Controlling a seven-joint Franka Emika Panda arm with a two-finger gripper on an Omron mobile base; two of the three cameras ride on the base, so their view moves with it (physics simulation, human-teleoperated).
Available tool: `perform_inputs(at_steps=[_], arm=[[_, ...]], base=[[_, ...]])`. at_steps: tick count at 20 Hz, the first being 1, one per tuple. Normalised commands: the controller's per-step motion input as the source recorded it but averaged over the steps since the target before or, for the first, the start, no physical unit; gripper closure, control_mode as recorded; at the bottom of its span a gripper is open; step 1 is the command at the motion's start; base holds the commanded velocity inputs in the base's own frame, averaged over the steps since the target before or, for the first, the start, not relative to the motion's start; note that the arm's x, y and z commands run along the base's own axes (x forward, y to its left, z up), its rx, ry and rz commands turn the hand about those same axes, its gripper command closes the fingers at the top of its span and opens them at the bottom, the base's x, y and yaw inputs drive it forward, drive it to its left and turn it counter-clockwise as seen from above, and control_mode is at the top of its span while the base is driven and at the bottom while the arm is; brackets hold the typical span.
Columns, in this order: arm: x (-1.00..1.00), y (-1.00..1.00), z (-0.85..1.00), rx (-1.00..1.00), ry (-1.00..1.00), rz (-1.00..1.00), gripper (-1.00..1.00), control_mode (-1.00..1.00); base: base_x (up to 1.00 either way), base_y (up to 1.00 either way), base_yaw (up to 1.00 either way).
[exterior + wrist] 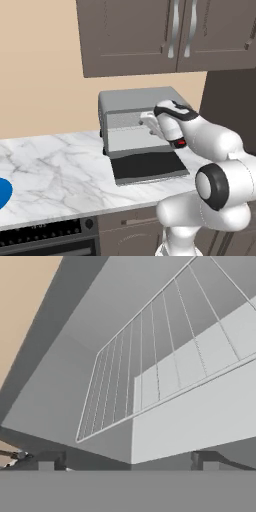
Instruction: Pick up the bagel from the plate, place it on the toaster oven rack, close the door, and set the timer.
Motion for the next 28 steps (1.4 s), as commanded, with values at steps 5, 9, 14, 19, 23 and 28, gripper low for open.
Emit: perform_inputs(at_steps=[5,9,14,19,23,28], arm=[[0.3,0.04,-0.2,0.0,0.0,0.0,-1.0,-1.0],[0.28,0.0,-0.24,0.01,0.0,0.0,-1.0,-1.0],[0.3,0.01,-0.19,0.02,0.0,0.0,-1.0,-1.0],[0.28,0.0,-0.19,0.03,0.0,0.0,-1.0,-1.0],[0.3,0.0,-0.18,0.03,0.0,0.0,-1.0,-1.0],[0.26,0.0,-0.14,0.03,-0.02,0.0,-1.0,-1.0]], base=[[0.0,0.0,0.0],[0.0,0.0,0.0],[0.0,0.0,0.0],[0.0,0.0,0.0],[0.0,0.0,0.0],[0.0,0.0,0.0]])
